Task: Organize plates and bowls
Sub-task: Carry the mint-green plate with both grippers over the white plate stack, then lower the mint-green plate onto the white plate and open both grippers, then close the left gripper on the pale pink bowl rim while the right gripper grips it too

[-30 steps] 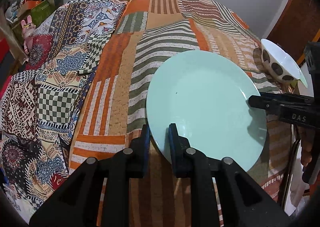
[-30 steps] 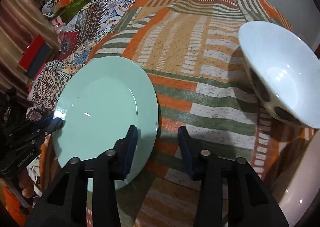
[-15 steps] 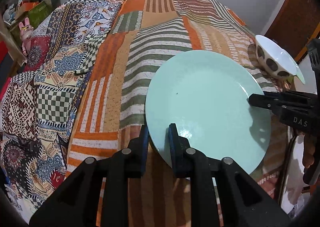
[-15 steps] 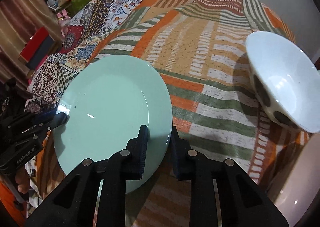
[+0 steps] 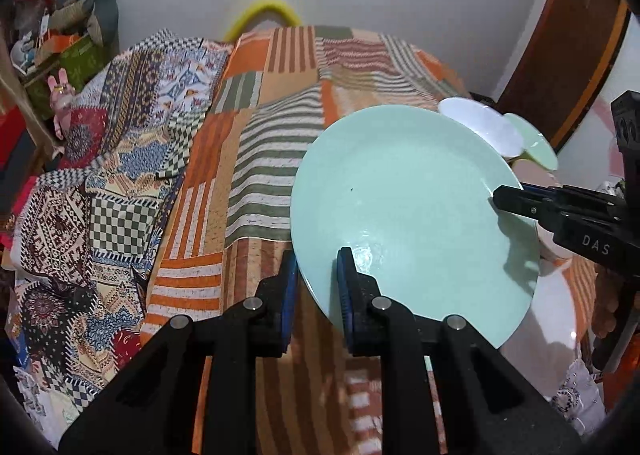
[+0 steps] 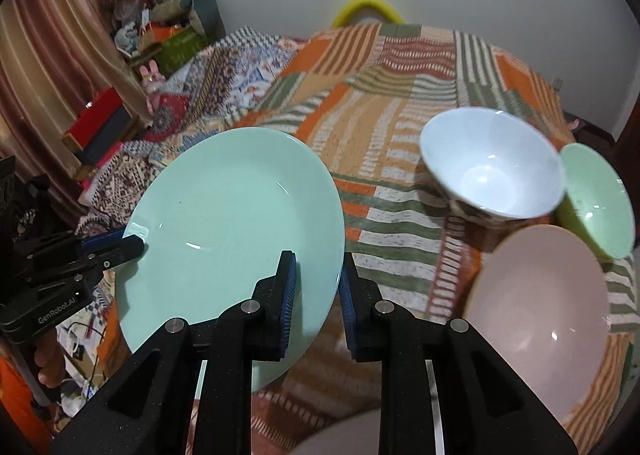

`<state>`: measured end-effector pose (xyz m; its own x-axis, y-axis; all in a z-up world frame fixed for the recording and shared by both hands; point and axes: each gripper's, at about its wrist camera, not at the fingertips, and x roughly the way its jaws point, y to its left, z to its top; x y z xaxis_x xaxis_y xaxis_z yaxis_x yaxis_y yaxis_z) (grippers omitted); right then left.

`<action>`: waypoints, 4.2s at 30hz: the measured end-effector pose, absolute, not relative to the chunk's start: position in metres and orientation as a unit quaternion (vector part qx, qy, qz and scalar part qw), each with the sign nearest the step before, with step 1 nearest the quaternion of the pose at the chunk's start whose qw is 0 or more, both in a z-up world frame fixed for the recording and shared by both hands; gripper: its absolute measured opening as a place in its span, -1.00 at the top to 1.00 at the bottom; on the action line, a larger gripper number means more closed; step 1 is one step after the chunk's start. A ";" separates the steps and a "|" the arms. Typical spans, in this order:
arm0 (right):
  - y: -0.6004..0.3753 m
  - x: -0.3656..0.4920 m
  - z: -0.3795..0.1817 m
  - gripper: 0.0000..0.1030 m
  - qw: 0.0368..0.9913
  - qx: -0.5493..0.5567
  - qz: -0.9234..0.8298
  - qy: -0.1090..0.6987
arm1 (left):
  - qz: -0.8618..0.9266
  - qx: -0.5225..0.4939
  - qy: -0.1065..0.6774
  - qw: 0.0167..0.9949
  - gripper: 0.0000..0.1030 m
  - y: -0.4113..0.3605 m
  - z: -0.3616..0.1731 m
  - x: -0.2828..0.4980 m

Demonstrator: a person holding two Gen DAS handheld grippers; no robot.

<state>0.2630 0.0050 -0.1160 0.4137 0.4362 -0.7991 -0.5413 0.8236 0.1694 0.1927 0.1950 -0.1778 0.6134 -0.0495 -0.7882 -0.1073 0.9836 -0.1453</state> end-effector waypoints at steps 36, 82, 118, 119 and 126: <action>-0.145 0.154 -0.092 0.62 0.877 0.035 0.240 0.415 | -0.060 -0.038 0.422 0.904 0.65 0.055 -0.135 0.104; -0.187 0.156 -0.179 0.62 0.831 0.079 0.189 0.517 | -0.069 0.003 0.545 0.836 0.65 0.000 -0.242 0.163; -0.206 0.187 -0.114 0.05 0.893 0.057 0.150 0.419 | -0.074 -0.039 0.446 0.891 -0.20 0.007 -0.162 0.209; -0.206 0.191 -0.112 0.05 0.895 0.059 0.149 0.417 | -0.074 -0.042 0.445 0.892 -0.20 0.006 -0.162 0.214; -0.211 0.225 -0.110 0.05 0.901 0.069 0.137 0.406 | -0.071 -0.046 0.441 0.893 -0.21 0.000 -0.171 0.256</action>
